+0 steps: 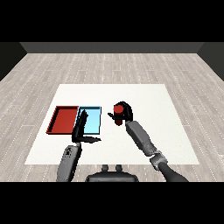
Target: Pick the red can and put it in the red box
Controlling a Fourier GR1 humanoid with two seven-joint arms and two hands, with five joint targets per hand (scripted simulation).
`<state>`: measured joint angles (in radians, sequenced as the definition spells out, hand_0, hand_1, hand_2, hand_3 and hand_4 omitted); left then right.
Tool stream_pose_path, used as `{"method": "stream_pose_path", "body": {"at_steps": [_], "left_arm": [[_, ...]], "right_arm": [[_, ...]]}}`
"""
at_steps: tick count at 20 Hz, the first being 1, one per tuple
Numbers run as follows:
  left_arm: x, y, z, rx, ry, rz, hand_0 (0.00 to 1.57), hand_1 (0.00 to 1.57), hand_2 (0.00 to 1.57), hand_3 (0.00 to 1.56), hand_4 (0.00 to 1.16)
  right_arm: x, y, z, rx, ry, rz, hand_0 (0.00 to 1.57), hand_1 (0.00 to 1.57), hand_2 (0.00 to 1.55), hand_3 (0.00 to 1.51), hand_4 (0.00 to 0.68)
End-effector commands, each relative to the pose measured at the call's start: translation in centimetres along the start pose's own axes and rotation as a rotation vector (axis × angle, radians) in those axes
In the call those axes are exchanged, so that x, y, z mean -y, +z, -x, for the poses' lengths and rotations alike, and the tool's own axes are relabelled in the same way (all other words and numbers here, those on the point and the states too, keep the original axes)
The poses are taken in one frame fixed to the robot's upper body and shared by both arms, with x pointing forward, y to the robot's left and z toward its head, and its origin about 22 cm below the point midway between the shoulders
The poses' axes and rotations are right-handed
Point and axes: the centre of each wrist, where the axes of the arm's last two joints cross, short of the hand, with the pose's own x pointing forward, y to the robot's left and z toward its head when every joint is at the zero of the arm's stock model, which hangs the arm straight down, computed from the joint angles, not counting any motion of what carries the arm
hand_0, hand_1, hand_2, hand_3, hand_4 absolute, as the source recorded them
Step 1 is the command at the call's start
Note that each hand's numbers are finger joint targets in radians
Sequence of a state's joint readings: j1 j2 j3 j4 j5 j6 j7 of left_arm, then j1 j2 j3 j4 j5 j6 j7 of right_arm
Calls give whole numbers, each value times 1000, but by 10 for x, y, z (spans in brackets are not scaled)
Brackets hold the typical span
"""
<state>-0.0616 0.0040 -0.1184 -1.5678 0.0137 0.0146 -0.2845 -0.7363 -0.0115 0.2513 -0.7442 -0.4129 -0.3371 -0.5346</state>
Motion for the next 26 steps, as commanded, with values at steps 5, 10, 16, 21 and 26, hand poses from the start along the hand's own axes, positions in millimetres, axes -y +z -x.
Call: {"method": "stream_pose_path", "body": {"at_steps": [5,10,16,21,26], "left_arm": [[40,-11,0,-34,28,61,0,0,0,0,0],[68,-17,-16,-34,76,113,0,0,0,0,0],[82,-19,-8,-31,60,117,0,0,0,0,0],[84,-43,-4,-55,70,135,0,0,0,0,0],[89,-40,7,-80,50,146,0,0,0,0,0]], "right_arm": [[14,38,-14,33,-17,-17,1435,1435,1446,1426,658],[20,49,-32,52,-16,-46,1410,1410,1436,1418,653],[-9,60,-39,77,-57,-78,1382,1382,1398,1391,629],[-31,50,-51,88,-44,-96,1392,1392,1409,1400,615],[-27,58,-56,84,-43,-124,1413,1413,1432,1405,617]]}}
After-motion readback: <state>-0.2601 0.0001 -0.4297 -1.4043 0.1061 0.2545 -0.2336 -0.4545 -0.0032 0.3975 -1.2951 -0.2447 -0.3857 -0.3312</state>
